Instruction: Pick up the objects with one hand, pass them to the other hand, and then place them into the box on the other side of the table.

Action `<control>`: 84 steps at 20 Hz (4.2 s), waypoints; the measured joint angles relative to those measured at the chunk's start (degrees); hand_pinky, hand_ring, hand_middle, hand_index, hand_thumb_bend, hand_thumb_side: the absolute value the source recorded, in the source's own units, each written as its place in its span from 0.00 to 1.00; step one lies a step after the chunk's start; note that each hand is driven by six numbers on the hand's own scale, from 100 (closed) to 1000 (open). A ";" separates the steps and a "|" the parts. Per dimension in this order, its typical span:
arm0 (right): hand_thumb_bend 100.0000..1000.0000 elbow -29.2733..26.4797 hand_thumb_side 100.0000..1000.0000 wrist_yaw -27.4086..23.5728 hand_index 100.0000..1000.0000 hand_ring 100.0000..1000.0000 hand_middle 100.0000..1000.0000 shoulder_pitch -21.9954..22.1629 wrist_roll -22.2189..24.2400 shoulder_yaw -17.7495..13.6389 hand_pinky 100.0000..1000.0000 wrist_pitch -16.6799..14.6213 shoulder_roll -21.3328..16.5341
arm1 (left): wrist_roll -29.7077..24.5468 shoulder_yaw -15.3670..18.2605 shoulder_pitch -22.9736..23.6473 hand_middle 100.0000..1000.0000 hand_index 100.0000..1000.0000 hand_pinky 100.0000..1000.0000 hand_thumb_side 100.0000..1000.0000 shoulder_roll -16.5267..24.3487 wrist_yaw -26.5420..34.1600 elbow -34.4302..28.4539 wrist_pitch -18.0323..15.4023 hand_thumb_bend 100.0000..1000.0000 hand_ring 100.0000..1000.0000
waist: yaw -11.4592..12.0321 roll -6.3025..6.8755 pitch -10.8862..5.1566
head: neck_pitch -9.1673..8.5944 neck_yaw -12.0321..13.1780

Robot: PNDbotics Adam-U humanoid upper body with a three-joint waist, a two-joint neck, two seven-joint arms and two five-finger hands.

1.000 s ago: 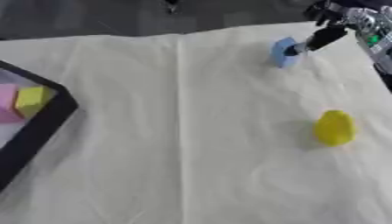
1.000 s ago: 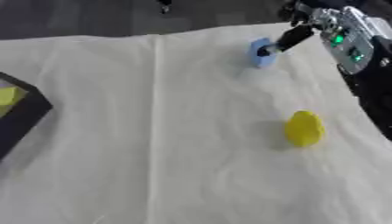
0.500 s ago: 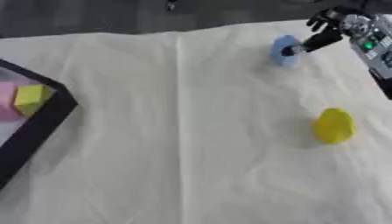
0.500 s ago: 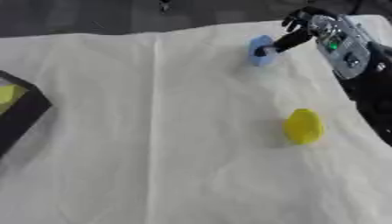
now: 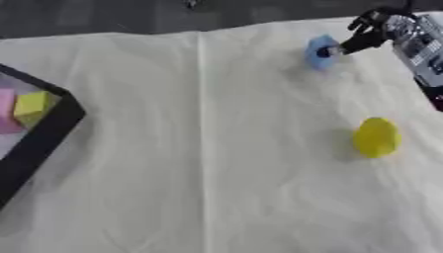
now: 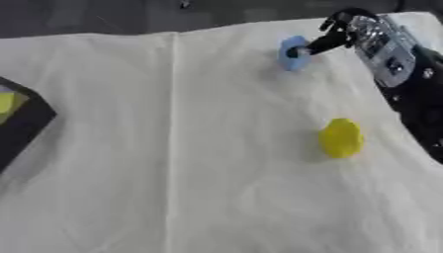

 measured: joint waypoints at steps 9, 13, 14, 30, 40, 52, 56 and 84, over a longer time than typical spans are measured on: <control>0.71 0.00 0.42 -1.92 0.83 0.75 0.74 0.04 -0.93 0.35 0.75 0.93 0.42 | -0.02 0.00 0.38 0.54 0.67 0.70 0.35 -0.01 0.00 0.02 0.04 0.04 0.61 | 0.04 0.00 0.00 | 0.02 -0.03; 0.71 -0.01 0.41 -2.29 0.82 0.75 0.74 0.03 -1.21 0.47 0.75 1.20 0.54 | -0.09 -0.01 0.42 0.54 0.67 0.70 0.35 -0.01 0.00 0.13 0.04 0.03 0.61 | 0.04 0.00 0.00 | 0.03 -0.04; 0.72 -0.01 0.41 -2.33 0.82 0.75 0.74 0.03 -1.31 0.57 0.75 1.30 0.63 | -0.11 -0.01 0.42 0.54 0.67 0.70 0.35 -0.01 0.00 0.13 0.04 0.03 0.61 | 0.05 0.00 0.00 | 0.03 -0.04; 0.71 0.05 0.37 -2.14 0.81 0.75 0.73 0.03 -2.12 1.38 0.74 2.04 1.56 | -0.23 -0.01 0.46 0.54 0.66 0.69 0.36 -0.49 0.00 0.13 -0.01 0.02 0.61 | 0.40 -0.22 0.34 | 0.03 -0.17; 0.61 0.39 0.39 -2.16 0.80 0.75 0.72 0.04 -2.84 1.38 0.75 2.75 1.90 | -0.22 -0.01 0.56 0.54 0.66 0.69 0.37 -0.52 0.00 0.13 -0.01 0.01 0.61 | 0.50 -0.22 0.57 | 0.03 -0.30; 0.47 0.73 0.37 -5.73 0.76 0.72 0.67 0.50 -5.53 1.38 0.73 4.64 1.97 | -0.19 0.00 0.92 0.54 0.67 0.69 0.37 -0.97 0.00 0.13 -0.03 0.01 0.61 | 0.67 -0.22 0.74 | 0.01 -0.48; 0.47 0.73 0.33 -7.57 0.75 0.70 0.65 0.67 -6.80 1.38 0.71 4.87 2.14 | -0.16 0.00 0.94 0.54 0.67 0.69 0.37 -0.97 0.00 0.13 -0.05 0.00 0.61 | 0.71 -0.22 0.86 | 0.01 -0.48; 0.39 0.68 0.00 -16.94 0.64 0.58 0.53 1.45 -17.05 1.40 0.67 6.02 2.36 | -0.01 0.01 1.07 0.54 0.67 0.69 0.38 -1.00 0.03 0.17 0.03 0.00 0.61 | 1.03 -0.47 1.06 | 0.00 -0.48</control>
